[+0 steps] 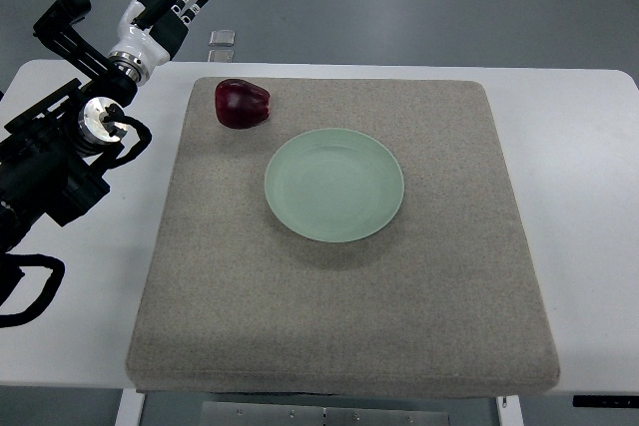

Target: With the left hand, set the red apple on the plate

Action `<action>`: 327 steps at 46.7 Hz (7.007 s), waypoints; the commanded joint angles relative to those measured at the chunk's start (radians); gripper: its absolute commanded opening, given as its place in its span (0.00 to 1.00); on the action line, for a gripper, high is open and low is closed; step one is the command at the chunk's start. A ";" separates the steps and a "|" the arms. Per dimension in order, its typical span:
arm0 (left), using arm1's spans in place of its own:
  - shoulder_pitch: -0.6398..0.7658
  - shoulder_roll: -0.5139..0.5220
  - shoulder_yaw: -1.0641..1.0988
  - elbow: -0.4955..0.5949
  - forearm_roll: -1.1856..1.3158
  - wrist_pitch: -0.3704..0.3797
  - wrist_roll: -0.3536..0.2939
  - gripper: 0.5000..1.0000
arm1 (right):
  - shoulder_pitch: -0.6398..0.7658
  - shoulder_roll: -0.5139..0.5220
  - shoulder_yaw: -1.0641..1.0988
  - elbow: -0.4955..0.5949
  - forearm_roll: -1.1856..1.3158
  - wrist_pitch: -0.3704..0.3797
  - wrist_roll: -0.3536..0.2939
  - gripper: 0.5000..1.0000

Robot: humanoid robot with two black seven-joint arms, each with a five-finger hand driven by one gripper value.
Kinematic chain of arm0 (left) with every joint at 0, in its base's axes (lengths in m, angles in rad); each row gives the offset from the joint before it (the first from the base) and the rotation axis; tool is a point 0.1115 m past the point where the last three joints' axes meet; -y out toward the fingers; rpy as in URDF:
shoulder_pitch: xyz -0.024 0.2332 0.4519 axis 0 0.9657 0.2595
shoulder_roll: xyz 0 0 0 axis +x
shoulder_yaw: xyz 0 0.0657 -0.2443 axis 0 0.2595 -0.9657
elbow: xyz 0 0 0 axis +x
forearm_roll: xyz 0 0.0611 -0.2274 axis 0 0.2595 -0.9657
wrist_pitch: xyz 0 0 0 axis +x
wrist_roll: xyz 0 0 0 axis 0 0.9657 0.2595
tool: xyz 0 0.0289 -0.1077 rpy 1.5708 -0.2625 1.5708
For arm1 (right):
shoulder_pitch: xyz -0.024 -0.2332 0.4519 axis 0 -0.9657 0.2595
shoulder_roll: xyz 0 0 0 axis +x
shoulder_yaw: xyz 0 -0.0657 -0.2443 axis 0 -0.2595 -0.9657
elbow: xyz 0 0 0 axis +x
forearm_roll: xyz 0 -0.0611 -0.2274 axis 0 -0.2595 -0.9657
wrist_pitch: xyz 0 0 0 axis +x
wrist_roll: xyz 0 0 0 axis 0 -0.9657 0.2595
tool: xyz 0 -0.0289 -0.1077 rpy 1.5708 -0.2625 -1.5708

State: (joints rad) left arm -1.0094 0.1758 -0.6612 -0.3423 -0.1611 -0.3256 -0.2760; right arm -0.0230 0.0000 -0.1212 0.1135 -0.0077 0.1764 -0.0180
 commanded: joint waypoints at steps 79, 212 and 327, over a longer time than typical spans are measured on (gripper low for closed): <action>-0.051 0.016 0.022 -0.007 0.627 0.079 -0.015 0.92 | 0.000 0.000 0.000 0.000 0.000 0.000 0.000 0.93; -0.227 0.068 0.790 -0.066 1.313 0.231 -0.126 0.03 | 0.000 0.000 0.000 0.000 0.000 0.000 0.001 0.93; -0.222 0.042 0.701 -0.455 1.305 0.221 -0.124 0.76 | 0.000 0.000 0.000 0.000 0.000 0.000 0.001 0.93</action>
State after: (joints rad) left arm -1.2319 0.2179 0.0422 -0.7991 1.1448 -0.1043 -0.4004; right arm -0.0230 0.0000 -0.1212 0.1135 -0.0077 0.1764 -0.0177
